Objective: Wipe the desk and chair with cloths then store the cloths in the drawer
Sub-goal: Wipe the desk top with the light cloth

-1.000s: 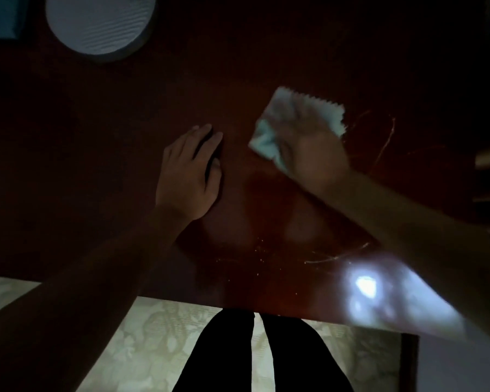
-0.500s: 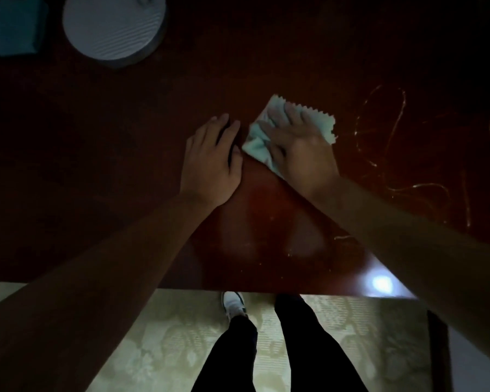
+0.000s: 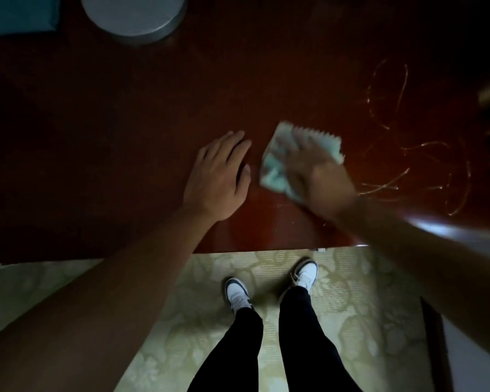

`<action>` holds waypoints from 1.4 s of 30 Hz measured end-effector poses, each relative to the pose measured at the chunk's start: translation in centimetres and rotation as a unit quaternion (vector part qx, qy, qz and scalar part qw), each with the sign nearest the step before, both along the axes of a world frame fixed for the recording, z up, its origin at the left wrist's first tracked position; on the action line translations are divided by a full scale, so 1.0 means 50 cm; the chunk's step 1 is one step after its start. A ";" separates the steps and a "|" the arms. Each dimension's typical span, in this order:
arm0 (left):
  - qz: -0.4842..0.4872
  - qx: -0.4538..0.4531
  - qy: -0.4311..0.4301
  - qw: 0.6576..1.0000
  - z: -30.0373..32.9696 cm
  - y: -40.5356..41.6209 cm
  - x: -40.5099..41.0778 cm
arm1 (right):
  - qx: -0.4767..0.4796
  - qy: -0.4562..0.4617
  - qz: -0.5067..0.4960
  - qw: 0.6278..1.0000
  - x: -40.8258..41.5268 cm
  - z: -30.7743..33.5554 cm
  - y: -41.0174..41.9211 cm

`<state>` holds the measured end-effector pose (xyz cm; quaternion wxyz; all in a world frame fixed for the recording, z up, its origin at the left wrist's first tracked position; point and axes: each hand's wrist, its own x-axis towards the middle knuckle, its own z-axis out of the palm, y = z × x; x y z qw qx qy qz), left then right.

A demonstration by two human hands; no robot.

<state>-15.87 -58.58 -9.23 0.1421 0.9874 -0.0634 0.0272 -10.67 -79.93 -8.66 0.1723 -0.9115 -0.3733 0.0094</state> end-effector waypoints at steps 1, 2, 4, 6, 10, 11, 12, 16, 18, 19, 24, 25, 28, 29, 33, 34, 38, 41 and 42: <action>0.002 -0.010 -0.005 1.000 -0.002 0.003 -0.001 | 0.008 0.003 0.034 0.999 -0.060 -0.005 -0.001; 0.003 -0.013 -0.012 1.000 -0.004 0.002 -0.003 | 0.014 0.016 0.054 0.998 -0.116 -0.005 -0.008; 0.004 -0.012 -0.027 1.000 -0.007 0.003 -0.001 | 0.022 0.020 0.086 0.996 -0.162 -0.001 -0.023; 0.002 -0.013 -0.028 1.000 -0.006 0.001 0.001 | -0.014 0.002 0.139 0.990 -0.123 0.005 -0.037; 0.006 -0.014 -0.029 0.999 -0.004 0.005 -0.002 | -0.015 -0.028 0.011 0.999 0.034 0.004 -0.012; 0.006 -0.015 -0.032 0.999 -0.004 0.004 -0.001 | -0.013 -0.020 -0.038 0.999 0.055 0.003 -0.002; 0.007 -0.017 -0.032 0.999 -0.005 0.004 -0.002 | -0.009 -0.019 -0.057 0.998 0.053 0.001 0.007; 0.010 -0.027 -0.038 0.999 -0.007 0.004 -0.001 | 0.006 -0.004 0.043 0.999 -0.127 -0.012 -0.012; 0.014 -0.023 -0.041 0.999 -0.006 0.003 -0.001 | 0.013 0.009 0.077 0.997 -0.208 -0.011 -0.042; 0.013 -0.023 -0.040 0.999 -0.005 0.004 -0.001 | 0.011 0.004 0.095 0.995 -0.209 -0.012 -0.052; 0.012 -0.046 -0.043 0.998 -0.002 0.003 0.001 | -0.003 -0.043 -0.032 0.999 -0.024 -0.004 0.003; 0.015 -0.047 -0.042 0.998 -0.002 0.004 0.000 | -0.003 -0.033 -0.073 0.997 -0.002 -0.004 0.021; 0.007 -0.050 -0.040 0.998 -0.002 0.003 -0.001 | 0.016 -0.014 -0.035 0.999 -0.070 -0.014 0.044; 0.008 -0.053 -0.039 0.998 -0.002 0.003 0.000 | 0.014 0.004 -0.002 1.000 -0.116 -0.013 0.042; 0.017 -0.062 -0.040 0.997 -0.005 0.001 0.000 | 0.029 0.035 0.072 0.996 -0.209 -0.006 0.012; 0.020 -0.068 -0.037 0.997 -0.004 0.002 0.000 | 0.018 0.026 0.094 0.995 -0.184 -0.005 0.010; 0.042 -0.080 -0.026 0.996 -0.004 0.001 0.005 | 0.020 -0.034 -0.010 0.999 -0.003 -0.009 0.041; 0.041 -0.083 -0.023 0.995 -0.004 0.005 0.003 | 0.016 -0.030 -0.089 0.995 0.050 -0.006 0.096; 0.036 -0.086 -0.021 0.995 -0.003 0.006 0.001 | 0.018 -0.031 -0.074 0.997 0.029 -0.008 0.105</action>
